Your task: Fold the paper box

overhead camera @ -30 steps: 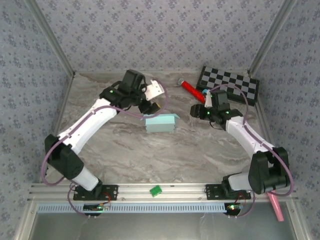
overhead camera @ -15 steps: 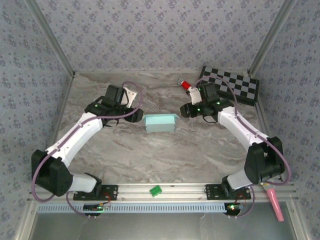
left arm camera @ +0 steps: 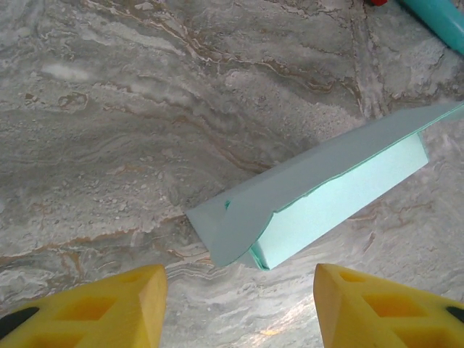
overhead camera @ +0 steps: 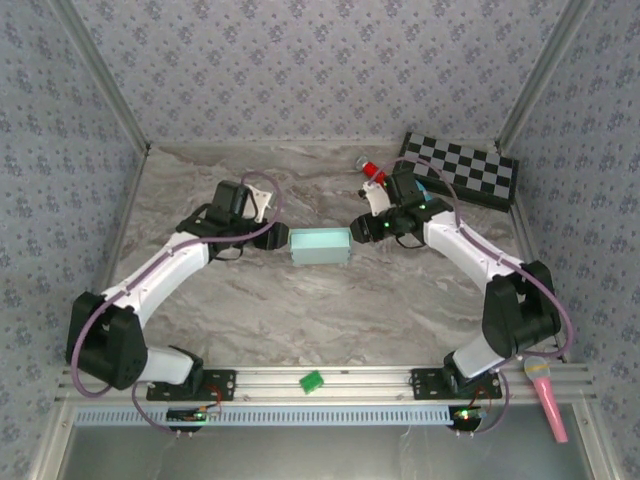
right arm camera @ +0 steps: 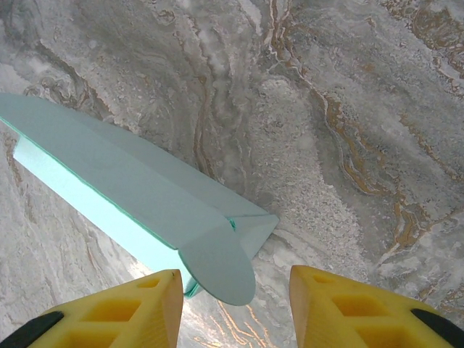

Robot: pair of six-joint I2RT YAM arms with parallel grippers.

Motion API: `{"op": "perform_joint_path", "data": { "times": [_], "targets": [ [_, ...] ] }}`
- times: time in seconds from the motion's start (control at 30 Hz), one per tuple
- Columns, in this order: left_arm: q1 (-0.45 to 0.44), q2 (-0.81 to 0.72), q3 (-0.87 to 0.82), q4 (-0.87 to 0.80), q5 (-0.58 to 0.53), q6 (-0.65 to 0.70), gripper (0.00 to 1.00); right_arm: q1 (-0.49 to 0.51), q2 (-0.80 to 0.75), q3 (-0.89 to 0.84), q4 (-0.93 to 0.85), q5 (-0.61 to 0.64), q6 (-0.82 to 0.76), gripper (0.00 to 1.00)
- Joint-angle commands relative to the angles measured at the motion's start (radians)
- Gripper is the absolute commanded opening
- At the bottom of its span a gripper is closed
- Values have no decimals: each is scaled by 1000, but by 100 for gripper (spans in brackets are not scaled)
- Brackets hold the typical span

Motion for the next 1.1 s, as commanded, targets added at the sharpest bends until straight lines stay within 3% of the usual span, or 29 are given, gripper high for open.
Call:
{"op": "perform_joint_path", "data": {
  "times": [0.0,0.37,1.07],
  "targets": [
    [1,28,4,33,35,-10,56,8,8,9,8,-1,-6,45],
    [1,95,35,24,103,-4,51,17,15,1,-1,9,23,45],
    [0,102,40,28,114,-7,39,18,37,-7,3,-10,40,39]
  ]
}}
